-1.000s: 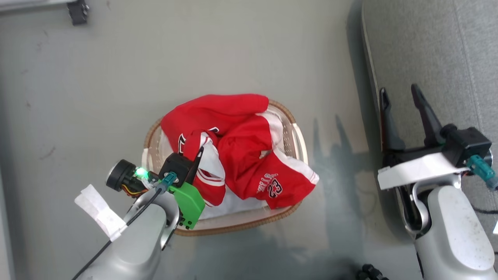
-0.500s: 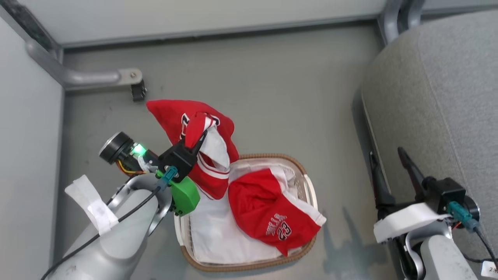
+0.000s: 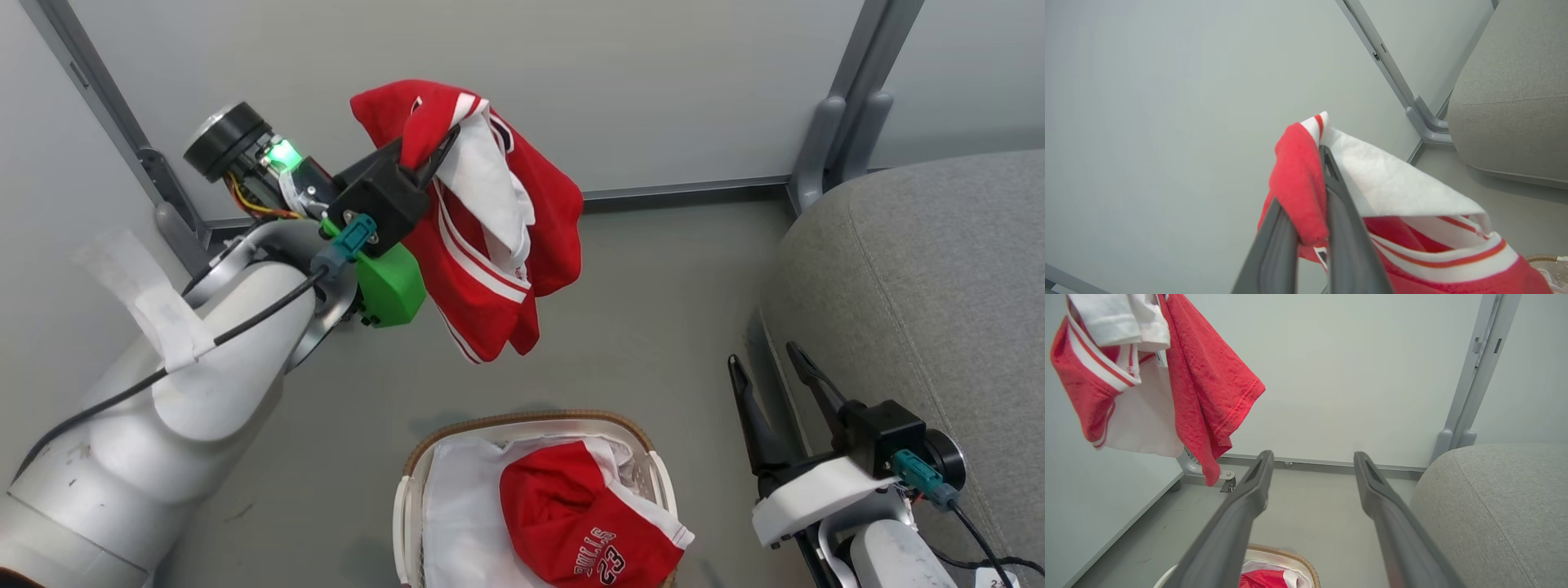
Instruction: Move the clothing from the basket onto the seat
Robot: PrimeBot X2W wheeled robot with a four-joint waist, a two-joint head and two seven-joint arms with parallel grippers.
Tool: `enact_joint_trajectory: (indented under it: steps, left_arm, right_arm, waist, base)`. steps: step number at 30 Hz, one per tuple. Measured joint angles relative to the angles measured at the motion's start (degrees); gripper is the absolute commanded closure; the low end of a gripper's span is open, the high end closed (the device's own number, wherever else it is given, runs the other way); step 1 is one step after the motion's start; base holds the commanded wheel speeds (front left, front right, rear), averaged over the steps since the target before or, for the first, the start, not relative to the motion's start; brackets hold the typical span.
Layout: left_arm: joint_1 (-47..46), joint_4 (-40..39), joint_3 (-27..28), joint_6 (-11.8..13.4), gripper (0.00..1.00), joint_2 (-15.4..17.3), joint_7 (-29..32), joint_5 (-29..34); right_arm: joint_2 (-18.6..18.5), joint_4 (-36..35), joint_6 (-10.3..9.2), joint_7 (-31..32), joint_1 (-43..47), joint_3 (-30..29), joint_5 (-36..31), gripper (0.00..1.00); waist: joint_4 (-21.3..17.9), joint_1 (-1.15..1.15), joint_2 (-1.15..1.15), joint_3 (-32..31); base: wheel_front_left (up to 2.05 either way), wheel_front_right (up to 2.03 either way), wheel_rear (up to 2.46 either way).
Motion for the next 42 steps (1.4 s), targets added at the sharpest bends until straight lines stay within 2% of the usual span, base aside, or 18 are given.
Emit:
enact_joint_trajectory:
  steps: [6, 10, 14, 18, 27, 36, 37, 38, 39, 40, 42]
  left_arm:
    - [-5.0, -3.8, -2.6, 0.0, 1.0, 1.2, 2.8, -2.9]
    - [-7.4, -5.7, -4.5, 0.0, 1.0, 1.5, 4.6, -4.8]
    - [-9.2, -7.4, -5.9, 0.0, 1.0, 1.4, 5.7, -5.9]
    - [-10.2, -8.9, -7.6, 0.0, 1.0, 0.7, 6.8, -7.2]
    - [-12.2, -12.8, -10.7, 0.0, 1.0, -1.8, 7.7, -9.4]
    - [-12.0, -16.5, -11.9, 0.0, 1.0, -2.2, 7.6, -11.0]
    - [-11.8, -16.8, -11.9, 0.0, 1.0, -2.1, 7.5, -11.1]
    - [-11.4, -17.1, -12.0, 0.0, 1.0, -2.0, 7.4, -11.3]
    - [-11.0, -17.3, -12.0, 0.1, 1.0, -1.9, 7.4, -11.4]
    - [-10.5, -17.4, -12.1, 0.3, 1.0, -1.6, 7.2, -11.5]
    - [-9.7, -17.4, -12.0, 0.8, 1.0, -0.9, 6.9, -11.9]
  right_arm:
    - [0.0, -0.2, 0.0, 0.0, -1.7, 2.9, -0.1, 0.0]
    - [0.0, -0.4, 0.0, 0.0, -4.3, 7.0, -0.1, 0.0]
    - [0.0, -0.5, 0.0, 0.0, -7.9, 10.9, -0.1, 0.0]
    - [0.0, 0.4, 0.0, 0.0, -12.2, 12.2, -0.4, 0.0]
    - [0.0, 6.2, 0.0, 0.0, -19.4, 12.6, -3.4, 0.0]
    - [0.0, 9.0, 0.0, 0.0, -22.2, 8.4, -4.6, 0.0]
    - [0.0, 9.4, 0.0, 0.0, -22.3, 8.1, -4.6, 0.13]
    - [0.0, 9.9, 0.0, 0.0, -22.6, 7.7, -4.5, 0.55]
    - [0.0, 10.3, 0.0, 0.0, -22.9, 7.5, -4.4, 0.71]
    - [0.0, 10.7, 0.0, 0.0, -23.2, 7.5, -4.4, 1.0]
    - [0.0, 11.3, 0.0, 0.0, -23.6, 7.5, -4.3, 1.0]
  waist:
    - [0.1, 0.0, 0.0, -0.9]
    - [0.2, 0.0, 0.0, -0.8]
    - [0.5, 0.0, 0.0, -0.7]
    - [1.2, 0.0, 0.0, -0.6]
    - [3.7, 0.0, 0.0, -0.8]
    - [5.6, 0.0, 0.0, -1.3]
    - [5.7, 0.0, 0.0, -1.3]
    - [5.9, 0.0, 0.0, -1.4]
    - [6.0, 0.0, 0.0, -1.4]
    - [6.1, 0.0, 0.0, -1.5]
    - [6.1, 0.0, 0.0, -1.6]
  base:
    - [0.0, 0.0, 0.0]
    - [0.0, 0.0, 0.0]
    - [0.0, 0.0, 0.0]
    - [0.0, 0.0, 0.0]
    - [0.0, 0.0, 0.0]
    - [0.0, 0.0, 0.0]
    - [0.0, 0.0, 0.0]
    - [0.0, 0.0, 0.0]
    - [0.0, 0.0, 0.0]
    - [0.0, 0.0, 0.0]
    - [0.0, 0.0, 0.0]
